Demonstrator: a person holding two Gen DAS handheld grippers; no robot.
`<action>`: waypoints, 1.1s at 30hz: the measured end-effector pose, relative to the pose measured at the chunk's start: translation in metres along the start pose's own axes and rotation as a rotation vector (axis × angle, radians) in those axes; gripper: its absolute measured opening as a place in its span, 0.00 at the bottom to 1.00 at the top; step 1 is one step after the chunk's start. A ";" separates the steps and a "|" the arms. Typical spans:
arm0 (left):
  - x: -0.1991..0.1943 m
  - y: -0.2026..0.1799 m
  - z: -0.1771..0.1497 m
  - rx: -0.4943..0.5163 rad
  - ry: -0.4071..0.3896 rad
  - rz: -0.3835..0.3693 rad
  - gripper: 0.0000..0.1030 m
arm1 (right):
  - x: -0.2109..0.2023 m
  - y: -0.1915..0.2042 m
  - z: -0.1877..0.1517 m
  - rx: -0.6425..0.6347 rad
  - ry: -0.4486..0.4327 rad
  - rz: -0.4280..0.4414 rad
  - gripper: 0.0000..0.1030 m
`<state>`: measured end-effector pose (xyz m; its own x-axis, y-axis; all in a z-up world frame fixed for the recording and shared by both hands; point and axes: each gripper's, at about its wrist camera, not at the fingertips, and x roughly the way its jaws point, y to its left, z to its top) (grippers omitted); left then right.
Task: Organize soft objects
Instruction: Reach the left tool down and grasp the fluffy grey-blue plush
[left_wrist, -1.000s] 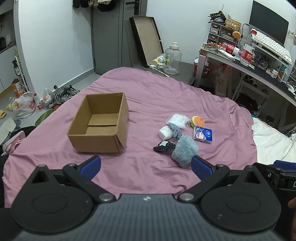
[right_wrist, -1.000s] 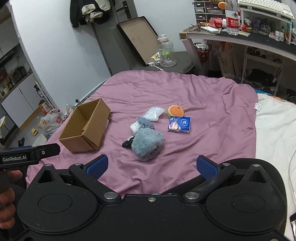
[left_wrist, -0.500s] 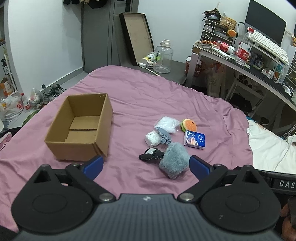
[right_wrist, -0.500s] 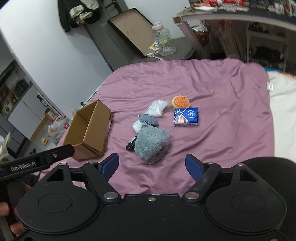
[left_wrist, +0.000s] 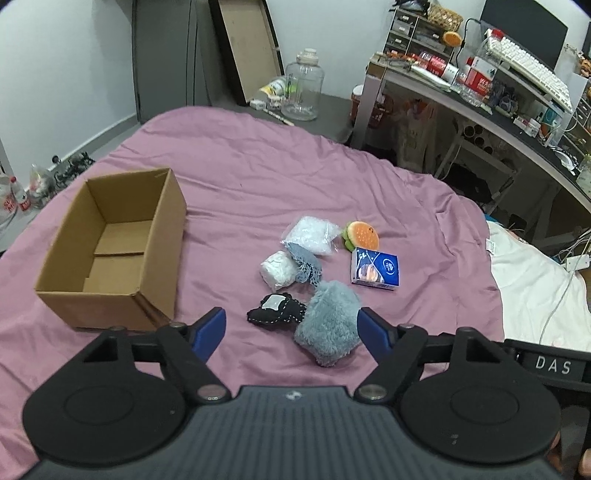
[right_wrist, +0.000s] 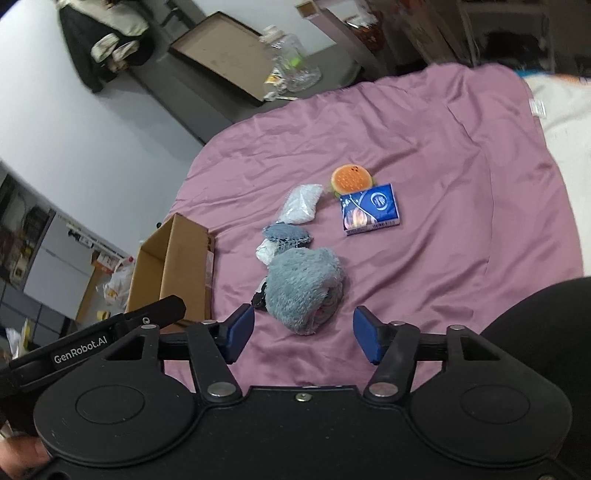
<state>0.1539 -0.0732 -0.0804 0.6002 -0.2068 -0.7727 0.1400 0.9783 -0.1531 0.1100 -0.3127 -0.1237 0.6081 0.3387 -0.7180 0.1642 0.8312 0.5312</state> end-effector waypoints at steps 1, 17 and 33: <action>0.005 0.001 0.003 -0.004 0.011 0.002 0.75 | 0.003 -0.001 0.001 0.015 0.002 -0.002 0.55; 0.084 0.004 0.040 -0.076 0.204 -0.014 0.68 | 0.060 -0.021 0.017 0.178 0.131 -0.022 0.49; 0.150 0.003 0.038 -0.129 0.359 -0.118 0.62 | 0.109 -0.009 0.007 0.173 0.161 -0.002 0.41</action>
<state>0.2738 -0.1019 -0.1731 0.2698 -0.3213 -0.9077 0.0773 0.9469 -0.3122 0.1802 -0.2858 -0.2040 0.4781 0.4142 -0.7745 0.3045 0.7489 0.5886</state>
